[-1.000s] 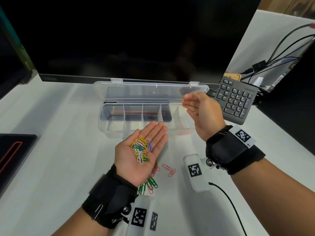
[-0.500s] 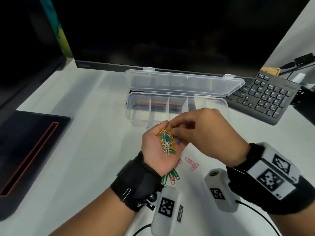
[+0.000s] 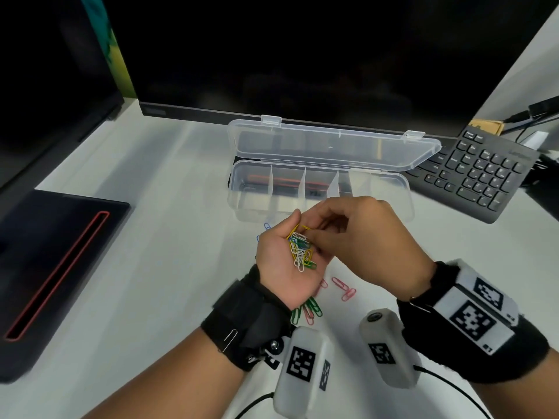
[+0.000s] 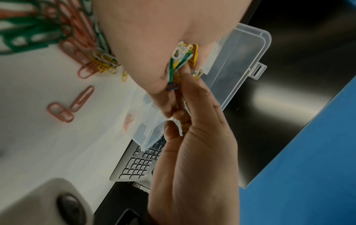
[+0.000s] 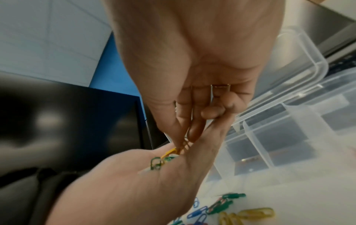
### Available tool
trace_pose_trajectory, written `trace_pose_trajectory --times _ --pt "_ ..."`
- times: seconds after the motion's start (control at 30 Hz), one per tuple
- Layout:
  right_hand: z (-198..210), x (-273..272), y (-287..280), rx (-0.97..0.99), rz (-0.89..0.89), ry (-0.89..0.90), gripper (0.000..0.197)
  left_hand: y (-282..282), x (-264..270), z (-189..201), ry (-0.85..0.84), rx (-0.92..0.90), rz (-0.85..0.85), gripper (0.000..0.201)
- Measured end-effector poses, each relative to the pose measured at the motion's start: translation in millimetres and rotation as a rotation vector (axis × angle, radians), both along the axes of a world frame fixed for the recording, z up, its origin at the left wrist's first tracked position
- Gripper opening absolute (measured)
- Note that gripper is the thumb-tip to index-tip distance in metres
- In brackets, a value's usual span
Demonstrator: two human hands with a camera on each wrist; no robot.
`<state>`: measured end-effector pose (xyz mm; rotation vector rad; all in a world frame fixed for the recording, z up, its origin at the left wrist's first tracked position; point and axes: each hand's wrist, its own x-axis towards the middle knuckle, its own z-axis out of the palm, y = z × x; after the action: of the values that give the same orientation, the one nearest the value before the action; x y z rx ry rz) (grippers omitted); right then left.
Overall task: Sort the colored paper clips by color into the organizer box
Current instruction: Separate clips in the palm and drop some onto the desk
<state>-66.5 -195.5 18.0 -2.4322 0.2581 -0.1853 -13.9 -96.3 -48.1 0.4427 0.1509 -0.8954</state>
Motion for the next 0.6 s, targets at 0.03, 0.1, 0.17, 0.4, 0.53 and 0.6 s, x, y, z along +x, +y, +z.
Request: trace_pose_trajectory --times 0.03,0.1,0.17,0.4,0.53,0.6 --pt "1.9 -0.6 -1.5 0.109 -0.006 0.01 0.01 0.6 -0.1 0.8 -0.02 -0.001 0.001 0.048" --pt "7.4 -2.1 -4.7 0.305 -0.028 0.01 0.008 1.2 -1.2 1.7 -0.036 -0.007 0.002 0.05" --pt "12.3 -2.5 -6.8 0.461 -0.07 -0.016 0.012 0.5 -1.1 2.9 -0.014 -0.033 0.001 0.047" --pt "14.2 -0.6 -11.2 1.468 -0.286 0.066 0.017 0.0 1.1 0.7 -0.006 -0.021 0.024 0.046" --pt "17.5 0.3 -10.2 1.417 -0.23 0.15 0.023 0.7 1.8 3.0 -0.012 -0.004 0.002 0.043" --pt "22.1 0.9 -8.4 1.019 -0.159 0.142 0.027 0.6 1.4 5.2 -0.008 -0.004 0.007 0.044"
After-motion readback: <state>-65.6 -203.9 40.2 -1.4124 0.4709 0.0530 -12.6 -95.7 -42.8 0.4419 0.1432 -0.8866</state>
